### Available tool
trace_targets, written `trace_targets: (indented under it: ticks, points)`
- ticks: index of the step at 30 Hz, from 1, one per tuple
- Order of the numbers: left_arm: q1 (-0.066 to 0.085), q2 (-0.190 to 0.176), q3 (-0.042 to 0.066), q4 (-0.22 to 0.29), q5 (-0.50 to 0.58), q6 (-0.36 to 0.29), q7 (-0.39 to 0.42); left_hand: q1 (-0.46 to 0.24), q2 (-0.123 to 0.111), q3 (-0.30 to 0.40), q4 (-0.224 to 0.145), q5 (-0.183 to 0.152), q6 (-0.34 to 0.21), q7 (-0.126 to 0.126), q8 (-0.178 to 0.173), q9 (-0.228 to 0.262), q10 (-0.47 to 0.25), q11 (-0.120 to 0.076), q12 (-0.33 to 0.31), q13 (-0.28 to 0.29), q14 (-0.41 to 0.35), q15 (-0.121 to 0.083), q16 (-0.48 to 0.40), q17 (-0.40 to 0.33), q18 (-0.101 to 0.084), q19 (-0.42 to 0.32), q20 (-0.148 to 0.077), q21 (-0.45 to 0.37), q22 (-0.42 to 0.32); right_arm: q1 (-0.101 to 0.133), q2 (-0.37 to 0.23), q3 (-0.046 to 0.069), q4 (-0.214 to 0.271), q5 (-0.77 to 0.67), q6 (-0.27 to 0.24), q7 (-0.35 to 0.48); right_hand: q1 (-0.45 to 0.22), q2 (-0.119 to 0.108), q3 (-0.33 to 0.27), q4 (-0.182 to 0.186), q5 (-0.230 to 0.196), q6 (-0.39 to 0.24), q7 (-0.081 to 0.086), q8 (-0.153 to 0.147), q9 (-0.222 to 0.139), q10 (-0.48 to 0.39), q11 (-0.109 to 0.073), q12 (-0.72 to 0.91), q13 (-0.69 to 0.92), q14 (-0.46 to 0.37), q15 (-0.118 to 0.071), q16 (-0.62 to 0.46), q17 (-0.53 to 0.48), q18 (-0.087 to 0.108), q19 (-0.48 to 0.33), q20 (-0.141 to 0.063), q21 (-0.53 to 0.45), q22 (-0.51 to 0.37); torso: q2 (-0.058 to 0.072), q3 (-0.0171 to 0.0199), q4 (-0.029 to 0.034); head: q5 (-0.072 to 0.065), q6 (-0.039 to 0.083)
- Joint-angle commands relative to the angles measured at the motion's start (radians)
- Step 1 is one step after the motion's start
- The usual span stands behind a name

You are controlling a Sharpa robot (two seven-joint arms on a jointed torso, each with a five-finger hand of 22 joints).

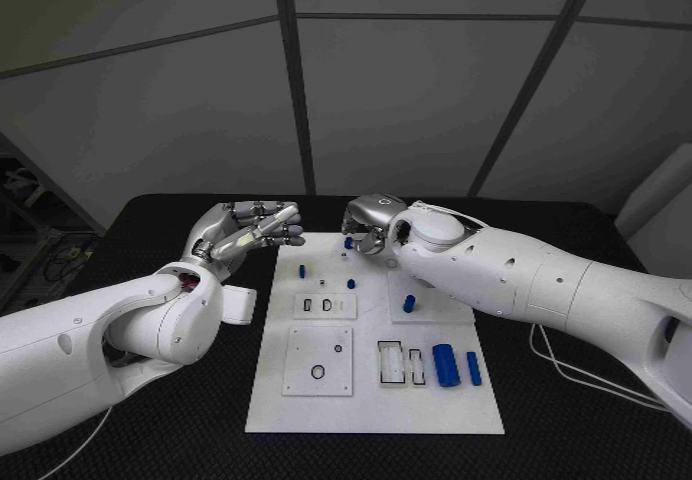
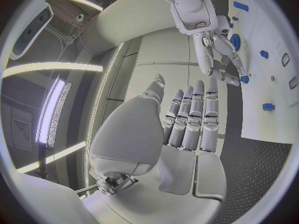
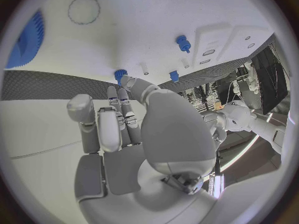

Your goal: Assemble the parts on the task board

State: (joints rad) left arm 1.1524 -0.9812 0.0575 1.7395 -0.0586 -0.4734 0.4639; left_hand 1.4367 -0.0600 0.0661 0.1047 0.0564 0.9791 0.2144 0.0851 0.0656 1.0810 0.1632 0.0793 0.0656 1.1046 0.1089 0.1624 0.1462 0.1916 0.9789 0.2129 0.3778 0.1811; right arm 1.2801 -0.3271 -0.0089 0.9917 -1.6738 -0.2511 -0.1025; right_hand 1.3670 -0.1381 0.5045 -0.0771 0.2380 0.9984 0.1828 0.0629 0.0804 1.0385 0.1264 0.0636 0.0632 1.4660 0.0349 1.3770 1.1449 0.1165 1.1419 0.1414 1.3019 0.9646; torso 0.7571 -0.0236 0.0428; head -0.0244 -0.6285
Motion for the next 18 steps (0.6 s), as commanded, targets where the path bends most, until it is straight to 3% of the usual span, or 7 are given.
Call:
trace_targets:
  ticks: [1,9,13,16,18]
  points:
    - [0.002,0.000,0.001,0.000,-0.008,0.014,0.004,-0.011,0.003,-0.001,-0.008,-0.005,-0.004,0.005,-0.005,-0.001,-0.005,0.001,-0.004,-0.002,-0.001,0.006,-0.005,0.001,-0.013,-0.001,0.002,0.002,0.001,0.002,-0.003,0.000,0.005,-0.005,0.000,0.011,-0.005,-0.011,-0.009,-0.005,-0.004,-0.047,-0.012,-0.001,-0.008,-0.032,0.000,0.008,0.001,0.008,0.006,-0.016,-0.029,0.015,-0.024,0.004,-0.017,-0.029,0.000,0.0001,-0.0016,0.000,-0.001]
    - [0.002,-0.006,0.001,-0.001,-0.008,0.014,0.004,-0.011,0.003,-0.001,-0.009,-0.005,-0.004,0.005,-0.006,-0.002,-0.006,0.002,-0.005,-0.002,-0.002,0.007,-0.005,0.001,-0.013,-0.001,0.002,0.002,0.001,0.002,-0.054,0.000,0.072,0.000,-0.047,0.003,-0.007,-0.009,-0.020,-0.002,0.006,-0.036,-0.011,0.006,-0.004,-0.022,-0.003,0.027,0.005,0.009,0.002,-0.014,-0.029,0.014,-0.020,0.003,-0.018,-0.028,-0.002,0.0010,-0.0035,-0.001,-0.001]
    - [0.002,-0.010,0.001,-0.002,-0.008,0.016,0.004,-0.011,0.003,-0.001,-0.009,-0.005,-0.005,0.005,-0.006,-0.001,-0.006,0.002,-0.006,-0.002,-0.002,0.007,-0.006,0.002,-0.013,-0.001,0.002,0.002,0.001,0.002,-0.131,0.001,0.157,0.042,-0.094,0.003,-0.015,-0.009,-0.027,0.007,-0.002,-0.015,-0.008,0.011,0.002,0.019,-0.010,0.057,0.009,0.016,-0.002,-0.008,-0.020,0.011,-0.006,-0.001,-0.012,-0.014,-0.002,0.0009,-0.0055,-0.005,0.004]
    - [0.002,-0.012,0.001,-0.005,-0.008,0.018,0.003,-0.011,0.003,-0.001,-0.009,-0.005,-0.005,0.005,-0.006,-0.001,-0.006,0.002,-0.006,-0.002,-0.002,0.007,-0.006,0.002,-0.013,-0.001,0.002,0.002,0.001,0.002,-0.208,0.003,0.231,0.111,-0.111,0.000,-0.029,-0.016,-0.036,0.018,0.014,0.001,-0.004,0.015,0.006,0.084,-0.019,0.090,0.017,0.018,-0.008,-0.007,-0.020,0.007,0.012,-0.005,-0.003,0.005,-0.005,0.0018,-0.0106,-0.005,0.006]
    - [0.002,-0.012,0.001,-0.006,-0.008,0.019,0.002,-0.011,0.003,-0.001,-0.009,-0.005,-0.005,0.005,-0.006,-0.001,-0.006,0.002,-0.006,-0.002,-0.002,0.007,-0.006,0.002,-0.013,-0.001,0.002,0.002,0.001,0.002,-0.253,0.015,0.269,0.163,-0.092,-0.012,-0.047,-0.031,-0.059,0.029,0.035,0.004,-0.006,0.015,0.007,0.167,-0.033,0.133,0.036,0.021,-0.017,-0.002,-0.008,0.004,0.026,-0.010,0.004,0.020,-0.006,0.0022,-0.0127,-0.005,0.007]
